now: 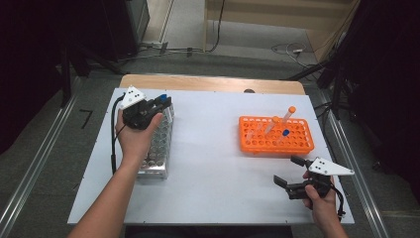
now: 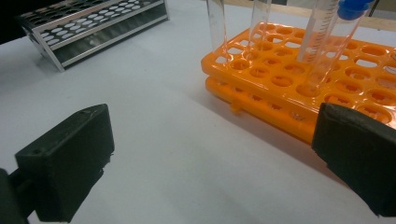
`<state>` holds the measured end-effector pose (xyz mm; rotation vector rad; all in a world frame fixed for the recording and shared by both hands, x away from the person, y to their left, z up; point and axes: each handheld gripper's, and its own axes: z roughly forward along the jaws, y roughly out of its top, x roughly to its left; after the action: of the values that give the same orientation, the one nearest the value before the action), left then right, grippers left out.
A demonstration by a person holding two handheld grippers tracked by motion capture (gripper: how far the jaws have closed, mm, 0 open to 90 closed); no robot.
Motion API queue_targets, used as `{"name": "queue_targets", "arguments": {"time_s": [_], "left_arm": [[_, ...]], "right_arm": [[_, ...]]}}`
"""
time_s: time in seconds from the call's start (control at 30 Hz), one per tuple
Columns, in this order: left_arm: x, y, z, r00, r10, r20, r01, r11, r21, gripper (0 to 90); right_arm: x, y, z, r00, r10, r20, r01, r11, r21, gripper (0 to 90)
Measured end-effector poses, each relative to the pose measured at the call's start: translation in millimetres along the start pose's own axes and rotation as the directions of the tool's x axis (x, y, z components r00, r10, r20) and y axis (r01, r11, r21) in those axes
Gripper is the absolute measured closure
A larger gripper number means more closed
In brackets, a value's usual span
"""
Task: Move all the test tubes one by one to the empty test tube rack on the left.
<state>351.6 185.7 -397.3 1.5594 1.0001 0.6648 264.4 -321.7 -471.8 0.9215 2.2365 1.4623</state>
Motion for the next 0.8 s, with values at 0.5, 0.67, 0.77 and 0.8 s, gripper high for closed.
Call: {"name": "queue_targets", "arguments": {"time_s": [0.5, 0.67, 0.77, 0.8], "left_arm": [[27.0, 8.2, 32.2, 0.9955, -0.042, -0.085, 0.041, 0.999, -0.014, 76.2], [34.7, 3.5, 41.6, 0.9921, -0.068, -0.106, 0.066, 0.9977, -0.016, 76.2], [39.4, -0.9, 46.8, 0.9888, -0.082, -0.125, 0.083, 0.9965, 0.004, 76.2], [40.6, -2.3, 48.2, 0.9884, -0.081, -0.129, 0.083, 0.9965, 0.012, 76.2]], "right_arm": [[1.0, -1.3, 2.5, 0.9999, -0.011, -0.007, 0.011, 1.0, 0.016, 0.0], [0.6, -1.5, 3.1, 0.9999, -0.014, -0.009, 0.014, 1.0, 0.017, 0.0], [0.7, -1.5, 2.8, 0.9998, -0.015, -0.015, 0.015, 1.0, 0.013, 0.0], [0.7, -1.5, 2.8, 0.9998, -0.015, -0.016, 0.015, 1.0, 0.013, 0.0]]}}
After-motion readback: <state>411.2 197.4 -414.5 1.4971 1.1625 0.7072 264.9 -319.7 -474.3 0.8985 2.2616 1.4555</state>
